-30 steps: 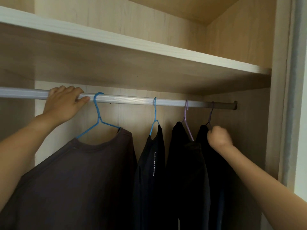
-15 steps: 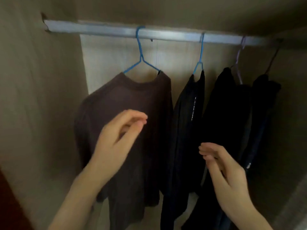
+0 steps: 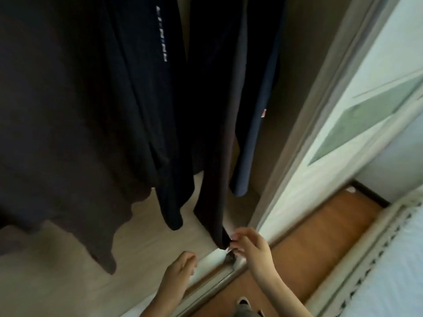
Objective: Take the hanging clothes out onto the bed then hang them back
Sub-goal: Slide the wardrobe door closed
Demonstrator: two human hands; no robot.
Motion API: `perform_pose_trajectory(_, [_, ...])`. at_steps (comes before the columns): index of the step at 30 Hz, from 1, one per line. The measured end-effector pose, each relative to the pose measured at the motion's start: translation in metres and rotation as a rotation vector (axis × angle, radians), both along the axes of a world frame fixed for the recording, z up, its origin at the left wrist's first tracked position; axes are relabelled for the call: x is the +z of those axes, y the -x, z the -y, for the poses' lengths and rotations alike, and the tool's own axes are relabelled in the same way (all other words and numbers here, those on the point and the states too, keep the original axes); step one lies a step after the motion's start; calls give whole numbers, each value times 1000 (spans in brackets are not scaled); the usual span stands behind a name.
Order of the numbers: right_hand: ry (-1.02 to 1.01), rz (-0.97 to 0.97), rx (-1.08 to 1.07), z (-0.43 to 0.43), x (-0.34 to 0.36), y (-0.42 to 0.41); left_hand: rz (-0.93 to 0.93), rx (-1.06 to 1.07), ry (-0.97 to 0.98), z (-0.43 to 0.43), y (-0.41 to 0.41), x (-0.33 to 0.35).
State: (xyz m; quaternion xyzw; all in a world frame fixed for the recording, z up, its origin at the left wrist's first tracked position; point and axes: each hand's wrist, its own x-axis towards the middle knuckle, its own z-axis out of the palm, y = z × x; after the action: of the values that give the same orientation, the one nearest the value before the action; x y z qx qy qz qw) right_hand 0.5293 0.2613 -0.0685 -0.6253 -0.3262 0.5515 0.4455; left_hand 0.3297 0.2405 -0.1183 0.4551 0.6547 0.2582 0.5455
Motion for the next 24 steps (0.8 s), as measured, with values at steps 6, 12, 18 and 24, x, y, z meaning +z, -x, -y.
perform_pose_trajectory(6, [-44,183,-185,-35,-2,-95,82,-219,-85,-65,-97,28])
perform_pose_trajectory(12, [-170,507,52,-82,16,-159,142,-191,-303,-144,-188,75])
perform_pose_trajectory(18, [-329,733,349,-110,28,-182,303,-90,-341,-174,-226,92])
perform_pose_trajectory(24, [-393,844,434,-120,20,-189,372,22,-344,-161,-234,90])
